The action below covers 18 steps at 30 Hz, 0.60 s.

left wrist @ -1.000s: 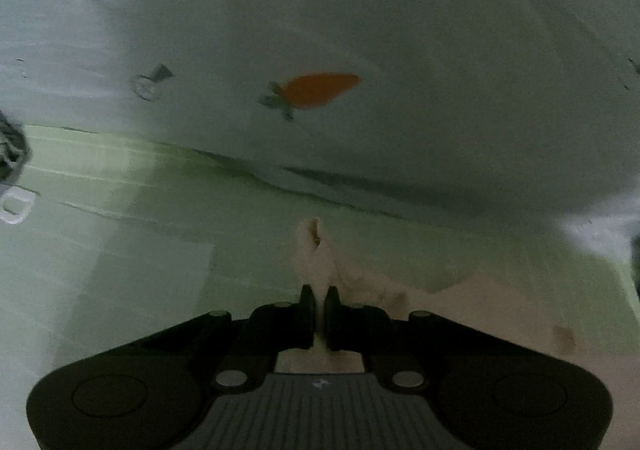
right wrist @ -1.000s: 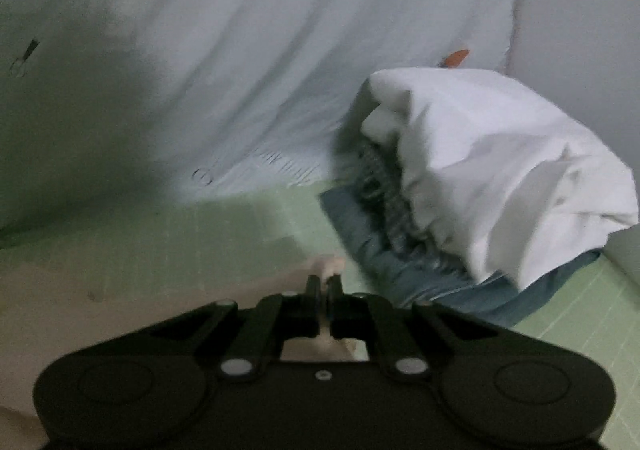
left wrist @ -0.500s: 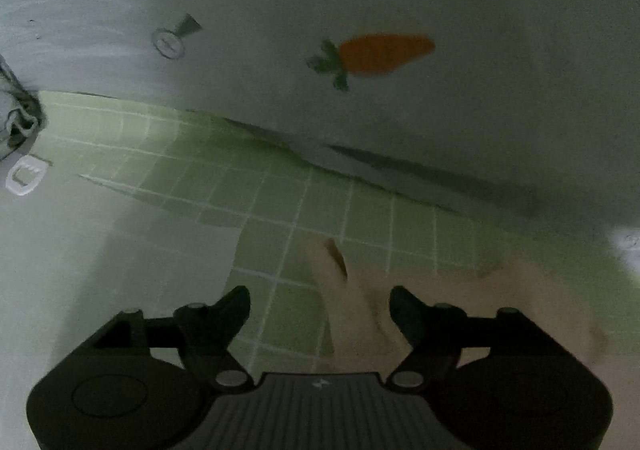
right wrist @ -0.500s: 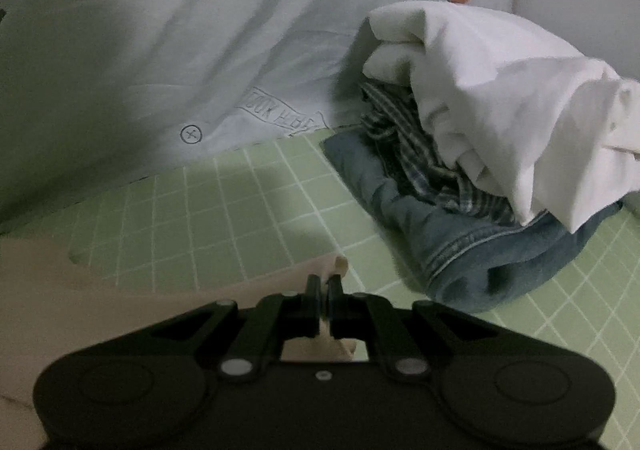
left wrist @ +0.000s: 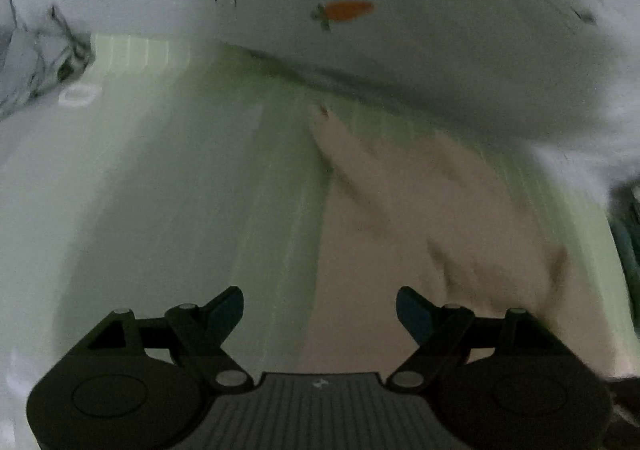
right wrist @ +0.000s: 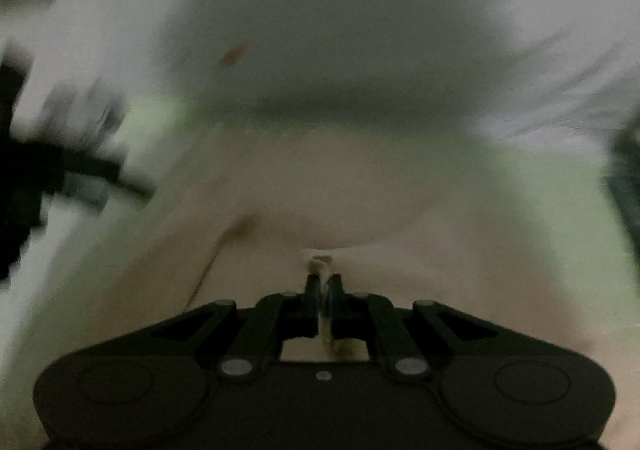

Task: Fold clothes

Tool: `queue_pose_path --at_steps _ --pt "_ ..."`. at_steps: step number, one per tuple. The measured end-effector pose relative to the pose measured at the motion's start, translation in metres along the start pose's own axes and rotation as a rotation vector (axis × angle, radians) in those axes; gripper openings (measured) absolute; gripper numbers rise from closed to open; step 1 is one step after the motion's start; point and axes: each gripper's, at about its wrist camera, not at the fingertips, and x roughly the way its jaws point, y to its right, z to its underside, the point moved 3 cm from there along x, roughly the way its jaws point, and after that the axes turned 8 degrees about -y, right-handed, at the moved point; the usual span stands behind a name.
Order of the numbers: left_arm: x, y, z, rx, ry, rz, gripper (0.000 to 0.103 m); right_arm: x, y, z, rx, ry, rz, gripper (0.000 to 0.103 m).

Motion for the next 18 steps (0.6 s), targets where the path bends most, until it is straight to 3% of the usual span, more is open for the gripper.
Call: queue_pose_path --at_steps 1,2,4,6,8,14,18 --pt "-0.001 0.001 0.011 0.012 -0.012 0.004 0.084 0.0 -0.007 0.009 -0.006 -0.025 -0.006 0.019" --pt "-0.005 0.005 0.022 0.029 -0.021 0.009 0.084 0.001 -0.014 0.018 -0.012 -0.049 -0.013 0.046" --pt "-0.013 0.013 0.043 0.065 -0.036 0.019 0.085 -0.009 -0.011 0.027 0.009 -0.037 0.003 0.075" --pt "-0.015 0.022 0.055 0.079 -0.047 0.023 0.085 -0.024 0.002 0.032 0.05 0.004 0.041 0.084" --pt "-0.013 0.033 0.064 0.084 -0.057 0.032 0.085 -0.034 0.027 0.038 0.11 0.026 0.117 0.101" --pt "0.0 0.085 0.073 0.151 -0.057 0.068 0.088 -0.046 0.125 0.072 0.381 0.023 0.293 0.103" --pt "0.016 0.126 0.072 0.266 -0.044 0.07 0.091 -0.054 0.175 0.081 0.456 0.073 0.414 0.103"
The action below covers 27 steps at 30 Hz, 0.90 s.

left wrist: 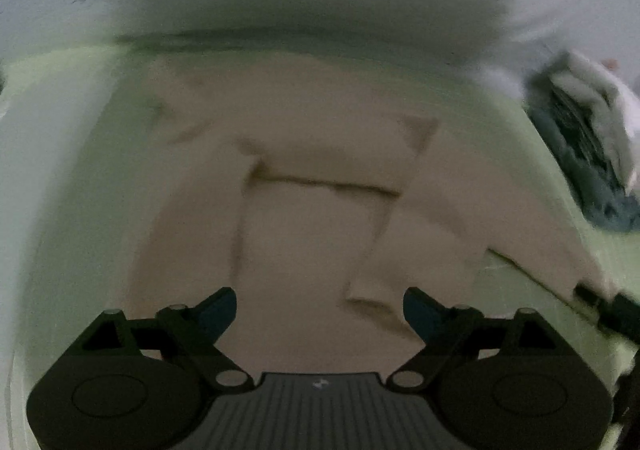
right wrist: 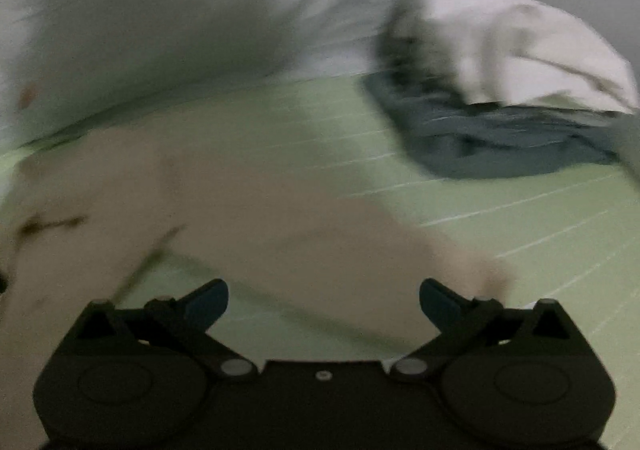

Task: Fold clothes

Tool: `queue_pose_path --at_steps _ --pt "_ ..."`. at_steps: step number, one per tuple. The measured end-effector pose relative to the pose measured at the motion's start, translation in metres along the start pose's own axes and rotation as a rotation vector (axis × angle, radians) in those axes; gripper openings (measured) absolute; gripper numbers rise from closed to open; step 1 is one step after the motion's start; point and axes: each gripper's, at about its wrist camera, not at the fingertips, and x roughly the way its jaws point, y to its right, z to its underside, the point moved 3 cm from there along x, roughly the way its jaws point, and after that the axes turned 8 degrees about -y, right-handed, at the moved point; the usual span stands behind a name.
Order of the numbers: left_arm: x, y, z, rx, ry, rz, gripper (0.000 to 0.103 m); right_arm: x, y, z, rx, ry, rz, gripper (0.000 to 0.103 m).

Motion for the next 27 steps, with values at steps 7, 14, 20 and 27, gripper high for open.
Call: queue_pose_path --at_steps 7,14,20,27 --pt "0.035 0.036 -0.016 0.146 -0.048 0.013 0.084 0.032 0.031 -0.011 0.021 -0.004 0.032 0.103" --pt "0.05 0.034 -0.016 0.172 -0.063 0.013 0.029 0.039 0.021 0.001 0.021 -0.045 0.059 0.103" --pt "0.029 0.031 -0.009 0.117 -0.022 0.041 0.002 0.044 0.019 0.01 0.038 0.032 0.073 0.103" --pt "-0.022 0.021 0.024 0.027 0.065 0.054 0.002 0.045 0.017 0.014 0.046 0.085 0.081 0.103"
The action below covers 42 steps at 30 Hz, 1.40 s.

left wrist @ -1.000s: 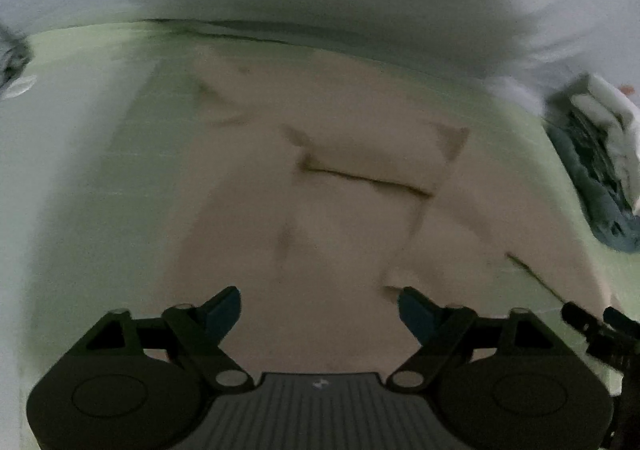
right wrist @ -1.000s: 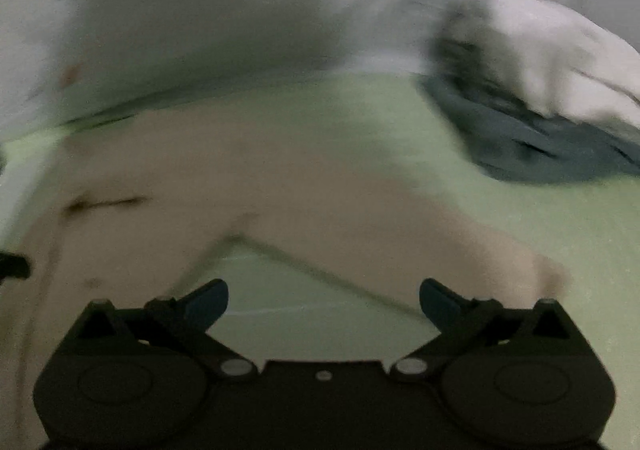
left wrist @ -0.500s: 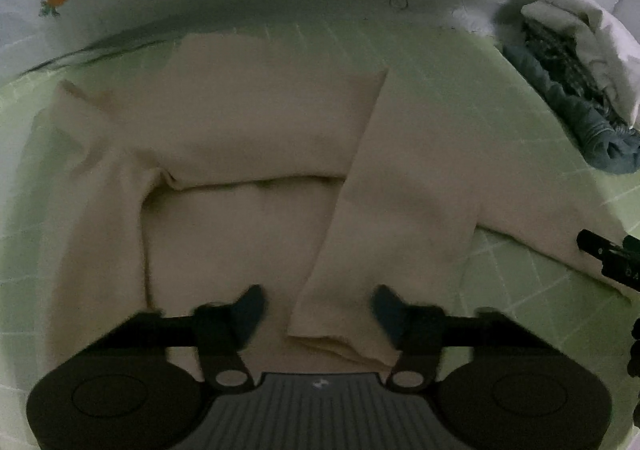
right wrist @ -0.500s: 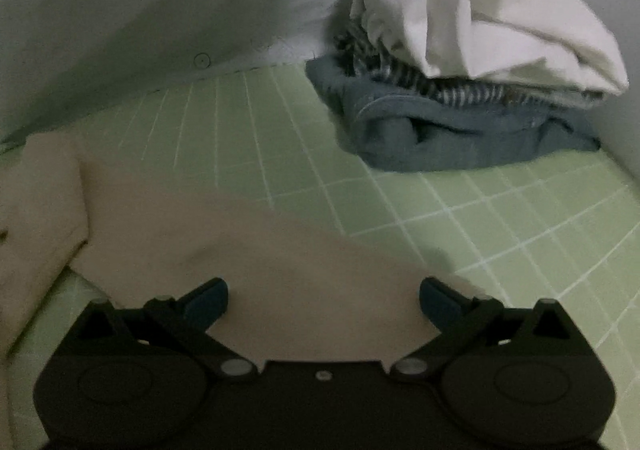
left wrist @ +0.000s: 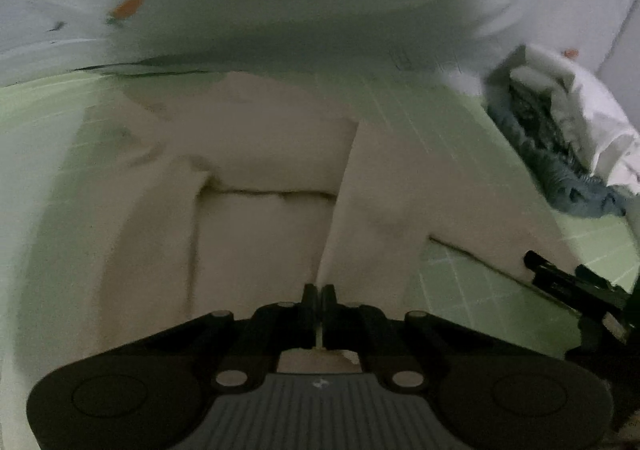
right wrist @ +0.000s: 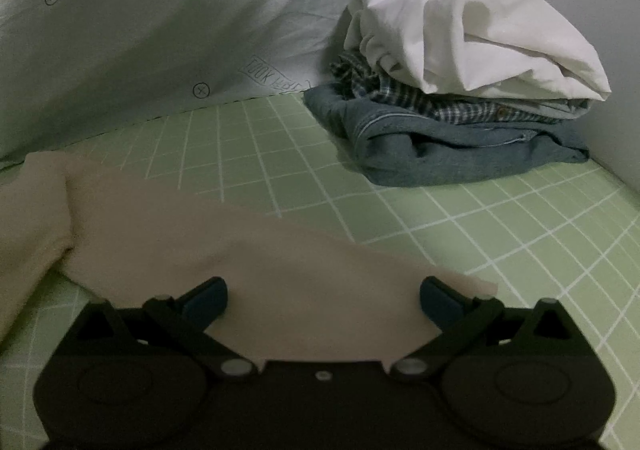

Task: Fold clothes

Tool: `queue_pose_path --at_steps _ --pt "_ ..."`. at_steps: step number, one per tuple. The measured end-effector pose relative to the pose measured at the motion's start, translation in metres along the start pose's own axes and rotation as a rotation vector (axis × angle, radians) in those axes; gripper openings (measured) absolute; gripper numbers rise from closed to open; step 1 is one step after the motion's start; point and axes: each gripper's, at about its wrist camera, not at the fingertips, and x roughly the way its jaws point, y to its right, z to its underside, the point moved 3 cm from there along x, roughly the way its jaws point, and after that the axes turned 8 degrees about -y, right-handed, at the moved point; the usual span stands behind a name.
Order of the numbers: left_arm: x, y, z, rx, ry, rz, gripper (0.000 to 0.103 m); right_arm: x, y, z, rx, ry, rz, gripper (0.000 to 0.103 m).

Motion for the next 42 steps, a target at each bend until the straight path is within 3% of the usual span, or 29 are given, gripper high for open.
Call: queue_pose_path --at_steps 9,13,22,25,30,35,37,39,42 --pt "-0.07 -0.047 0.059 -0.248 0.114 -0.02 0.002 0.001 0.0 0.0 -0.001 0.001 0.001 0.103" --pt "-0.092 -0.072 0.084 -0.409 0.139 0.025 0.002 0.002 0.0 0.0 -0.001 0.002 0.001 0.103" --pt "-0.098 -0.122 0.153 -0.82 0.112 0.167 0.002 0.003 -0.001 0.0 -0.002 0.002 0.005 0.103" --pt "-0.088 -0.135 0.169 -0.894 0.069 0.096 0.002 0.003 -0.001 -0.001 -0.002 0.002 0.007 0.103" --pt "-0.073 -0.139 0.178 -0.881 0.012 0.024 0.003 0.003 -0.001 -0.001 -0.001 0.002 0.008 0.103" --pt "-0.062 -0.137 0.18 -0.844 -0.097 -0.053 0.007 0.003 -0.002 -0.001 -0.002 0.002 0.011 0.103" --pt "-0.065 -0.135 0.177 -0.823 -0.109 -0.071 0.031 0.003 -0.002 -0.001 -0.002 0.002 0.012 0.103" --pt "-0.071 -0.133 0.17 -0.79 -0.096 -0.088 0.047 0.003 -0.002 -0.001 -0.002 0.002 0.012 0.103" --pt "-0.08 -0.126 0.155 -0.693 -0.062 -0.137 0.056 0.003 -0.002 -0.001 -0.002 0.001 0.013 0.103"
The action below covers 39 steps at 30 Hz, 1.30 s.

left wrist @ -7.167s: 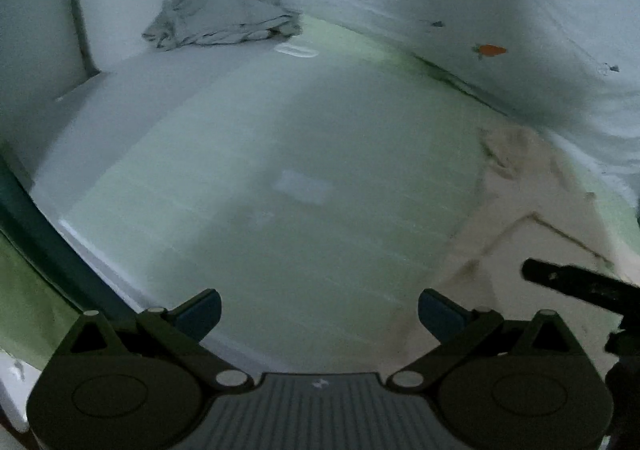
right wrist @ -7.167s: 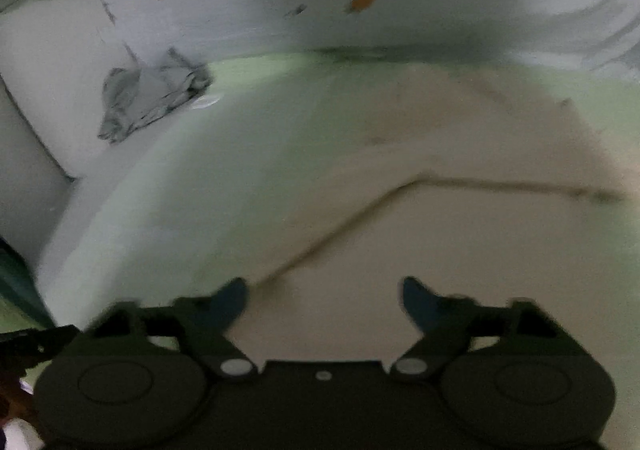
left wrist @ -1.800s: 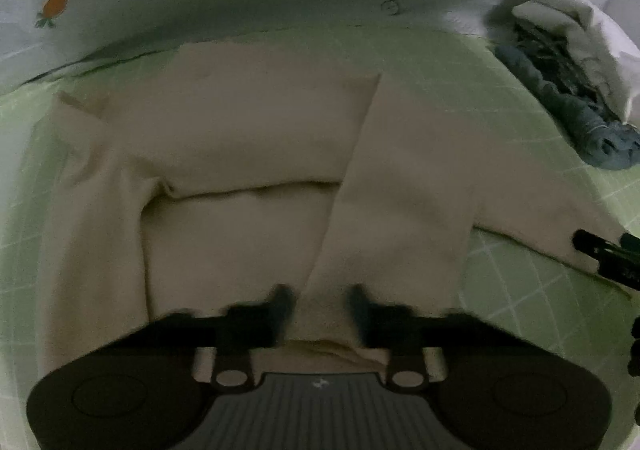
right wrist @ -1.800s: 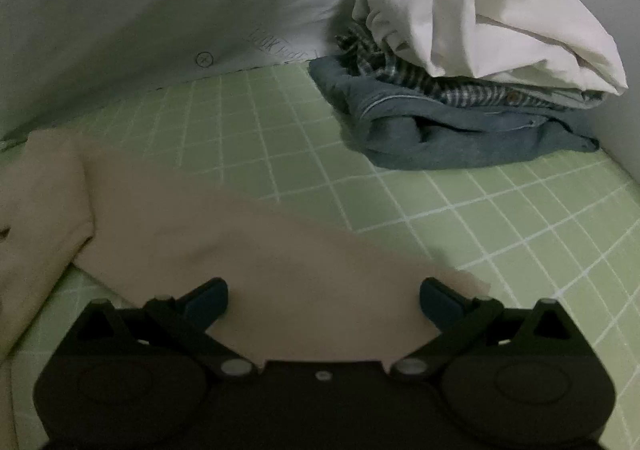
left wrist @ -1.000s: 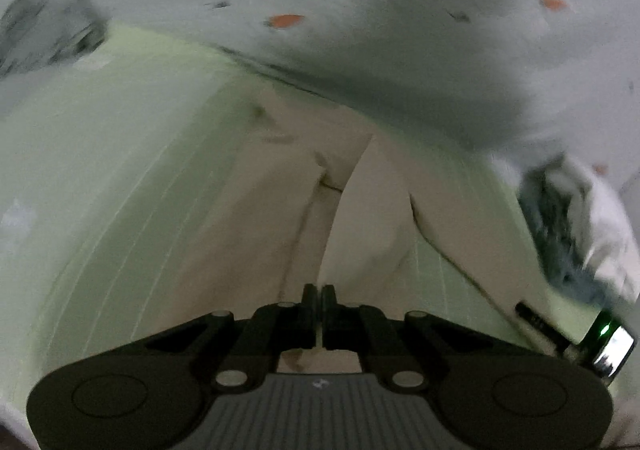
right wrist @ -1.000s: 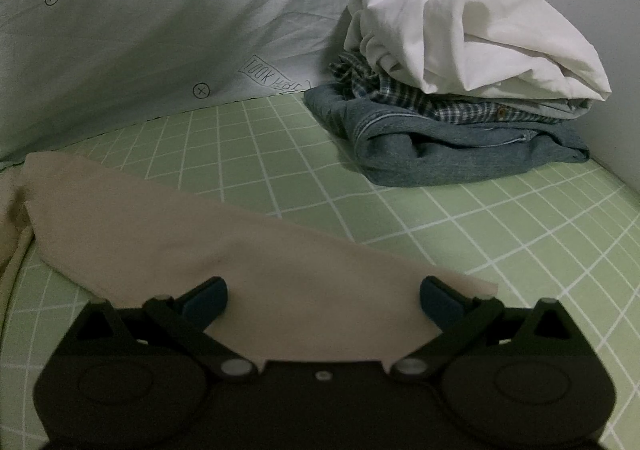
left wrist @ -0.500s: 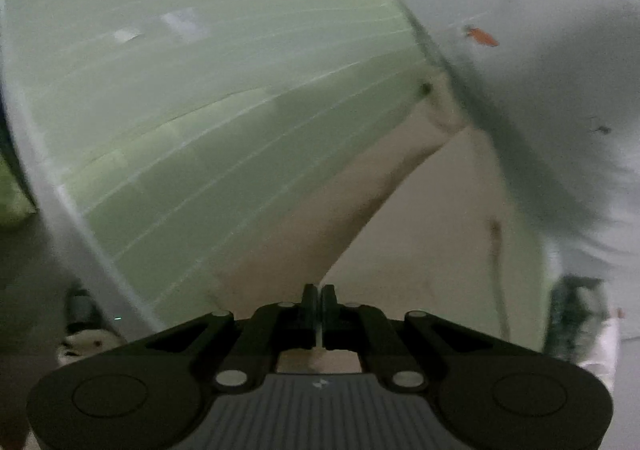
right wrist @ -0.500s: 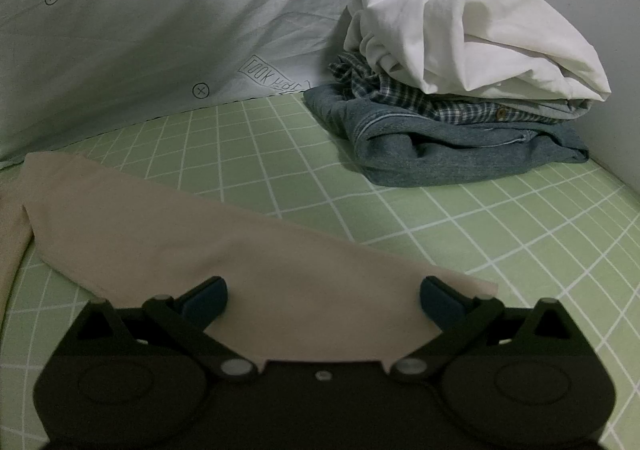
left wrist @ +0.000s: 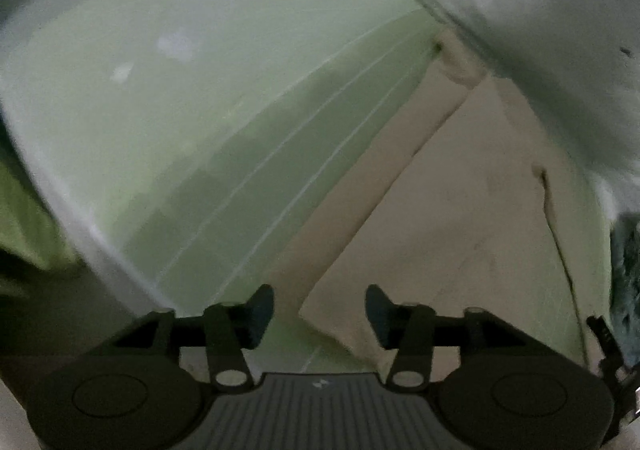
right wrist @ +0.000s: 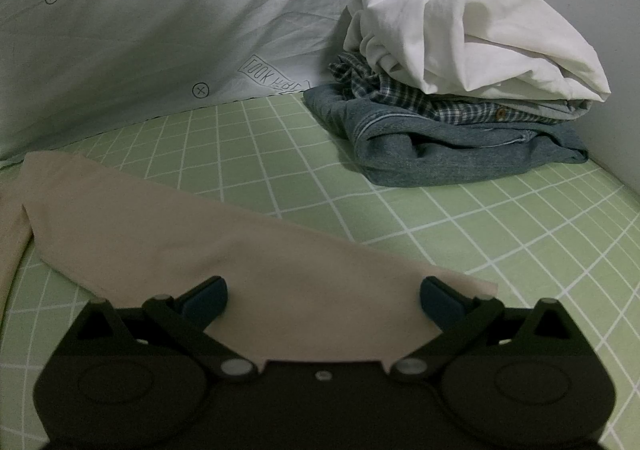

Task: Fold clothes

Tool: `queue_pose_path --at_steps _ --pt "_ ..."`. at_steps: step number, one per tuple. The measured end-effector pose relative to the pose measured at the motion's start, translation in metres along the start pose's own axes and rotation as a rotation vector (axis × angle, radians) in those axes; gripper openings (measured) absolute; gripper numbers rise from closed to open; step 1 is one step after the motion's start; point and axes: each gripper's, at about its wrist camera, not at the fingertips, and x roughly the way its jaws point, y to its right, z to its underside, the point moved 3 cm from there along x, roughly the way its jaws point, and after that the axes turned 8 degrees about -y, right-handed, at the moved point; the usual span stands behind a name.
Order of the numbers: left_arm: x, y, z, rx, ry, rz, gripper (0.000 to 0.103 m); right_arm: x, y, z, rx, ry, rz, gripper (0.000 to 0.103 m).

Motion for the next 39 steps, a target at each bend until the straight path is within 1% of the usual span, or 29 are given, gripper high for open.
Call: queue_pose_path --at_steps 1,4,6,7,8,10,11,13,18,19,21,22,23,24,25,26,29,31,33,34,35,37,38,39 --pt "-0.002 0.006 -0.004 0.027 0.017 -0.009 0.062 0.0 0.0 0.0 0.0 -0.001 -0.001 0.103" --pt "-0.006 0.02 -0.014 0.093 0.053 -0.019 0.072 -0.004 0.002 -0.002 0.008 -0.03 -0.024 0.103" --pt "-0.004 0.031 -0.022 0.115 0.048 -0.011 0.075 -0.01 0.005 -0.004 0.033 -0.058 -0.054 0.103" --pt "-0.002 0.036 -0.026 0.126 0.043 -0.006 0.076 -0.016 0.009 -0.003 0.066 -0.048 -0.064 0.103" --pt "-0.002 0.037 -0.025 0.138 0.04 -0.005 0.076 -0.022 0.013 -0.001 0.094 -0.034 -0.05 0.103" --pt "0.001 0.046 -0.03 0.174 0.036 -0.016 0.078 -0.028 0.021 0.004 0.11 -0.02 0.001 0.103" --pt "0.004 0.049 -0.032 0.189 0.033 -0.021 0.078 -0.029 0.025 0.006 0.117 -0.02 0.019 0.103" --pt "0.011 0.057 -0.038 0.212 0.024 -0.023 0.078 -0.025 0.032 0.011 0.151 -0.052 0.027 0.103" --pt "0.029 0.073 -0.057 0.248 -0.013 0.007 0.078 -0.02 0.024 0.012 0.123 -0.074 0.069 0.103" --pt "0.032 0.076 -0.06 0.258 -0.017 0.009 0.078 -0.019 0.02 0.011 0.114 -0.075 0.069 0.101" --pt "0.038 0.08 -0.067 0.278 -0.023 0.008 0.078 -0.018 0.012 0.006 0.106 -0.069 0.059 0.087" --pt "0.041 0.082 -0.07 0.287 -0.026 0.008 0.078 -0.017 0.007 0.003 0.103 -0.067 0.053 0.073" --pt "0.045 0.081 -0.074 0.292 -0.033 0.008 0.078 -0.015 0.0 -0.002 0.102 -0.068 0.043 0.052" --pt "0.049 0.081 -0.078 0.296 -0.039 0.008 0.078 -0.014 -0.006 -0.007 0.101 -0.072 0.019 0.037" --pt "0.053 0.079 -0.082 0.297 -0.049 0.006 0.078 -0.011 -0.015 -0.013 0.099 -0.082 -0.018 0.008" --pt "0.057 0.078 -0.087 0.298 -0.06 0.003 0.078 -0.009 -0.025 -0.018 0.095 -0.091 -0.053 0.01" --pt "0.067 0.072 -0.099 0.299 -0.087 0.002 0.078 -0.001 -0.065 -0.037 0.081 -0.109 -0.142 0.009" --pt "0.072 0.067 -0.107 0.303 -0.103 0.008 0.078 0.002 -0.101 -0.05 0.062 -0.11 -0.214 0.009" --pt "0.077 0.064 -0.114 0.309 -0.116 0.011 0.078 -0.006 -0.147 -0.065 0.025 -0.088 -0.315 0.009" --pt "0.079 0.063 -0.118 0.31 -0.118 0.012 0.078 -0.012 -0.171 -0.073 0.0 -0.075 -0.375 0.009" --pt "0.08 0.062 -0.122 0.311 -0.12 0.013 0.078 -0.023 -0.199 -0.081 -0.049 -0.056 -0.461 0.009" --pt "0.081 0.06 -0.128 0.312 -0.119 0.014 0.078 -0.053 -0.252 -0.089 -0.191 -0.018 -0.639 0.011" --pt "0.081 0.059 -0.131 0.313 -0.119 0.015 0.078 -0.068 -0.274 -0.089 -0.265 -0.013 -0.717 0.028" --pt "0.08 0.058 -0.133 0.313 -0.117 0.016 0.078 -0.079 -0.288 -0.086 -0.314 -0.004 -0.746 0.044"
